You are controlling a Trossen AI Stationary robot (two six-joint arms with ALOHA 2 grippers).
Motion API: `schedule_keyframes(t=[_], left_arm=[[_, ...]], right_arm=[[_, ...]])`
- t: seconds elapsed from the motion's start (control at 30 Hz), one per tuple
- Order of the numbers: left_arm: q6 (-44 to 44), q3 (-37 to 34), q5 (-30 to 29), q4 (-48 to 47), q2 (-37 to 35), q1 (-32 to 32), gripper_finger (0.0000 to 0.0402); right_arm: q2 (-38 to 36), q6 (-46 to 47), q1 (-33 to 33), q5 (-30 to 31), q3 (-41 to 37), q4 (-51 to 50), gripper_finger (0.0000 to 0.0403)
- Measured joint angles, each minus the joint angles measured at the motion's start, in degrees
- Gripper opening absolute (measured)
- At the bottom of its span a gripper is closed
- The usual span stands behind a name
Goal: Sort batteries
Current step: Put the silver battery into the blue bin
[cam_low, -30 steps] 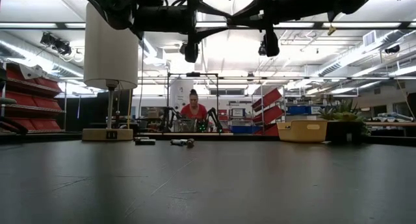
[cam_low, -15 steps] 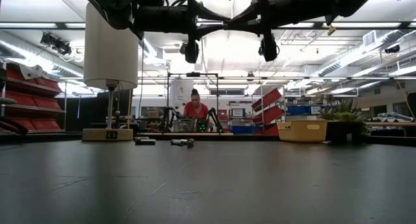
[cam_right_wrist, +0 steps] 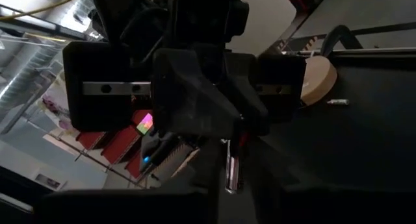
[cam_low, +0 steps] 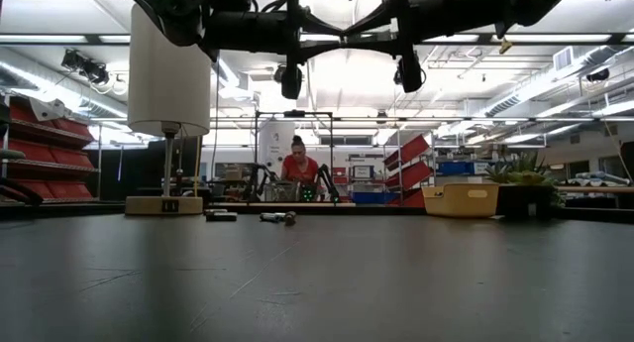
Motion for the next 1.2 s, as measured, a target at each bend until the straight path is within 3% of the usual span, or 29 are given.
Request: schedule_keyframes(t=[0.33, 0.5, 0.77, 0.9, 1.03, 1.2], left_arm=[[0.1, 0.0, -0.1, 0.2, 0.0, 0.0, 0.0044], [2.4, 0.0, -0.1, -2.6, -1.8, 0.0, 0.0044], [10.7, 0.0, -3.1, -16.2, -10.2, 0.0, 0.0044], [14.8, 0.0, -3.0, -27.9, -15.3, -0.1, 0.0044], [18.1, 0.0, -0.2, -47.4, -22.2, -1.8, 0.0044], [19.3, 0.0, 3.9, -72.0, -31.5, -6.3, 0.0044]], right_arm=[[-0.1, 1.5, -0.7, -0.9, 0.1, -0.2, 0.0166], [-0.9, 1.9, -1.5, -0.9, 0.1, -2.8, 0.0175], [-6.6, 1.9, -3.8, -0.3, 0.1, -9.6, 0.0173], [-9.4, 4.3, -3.8, 4.0, 0.1, -17.0, 0.0171], [-10.5, 11.5, -3.6, 5.2, 0.1, -24.5, 0.0168], [-9.7, 16.3, -1.3, 5.3, 0.1, -24.8, 0.0165]])
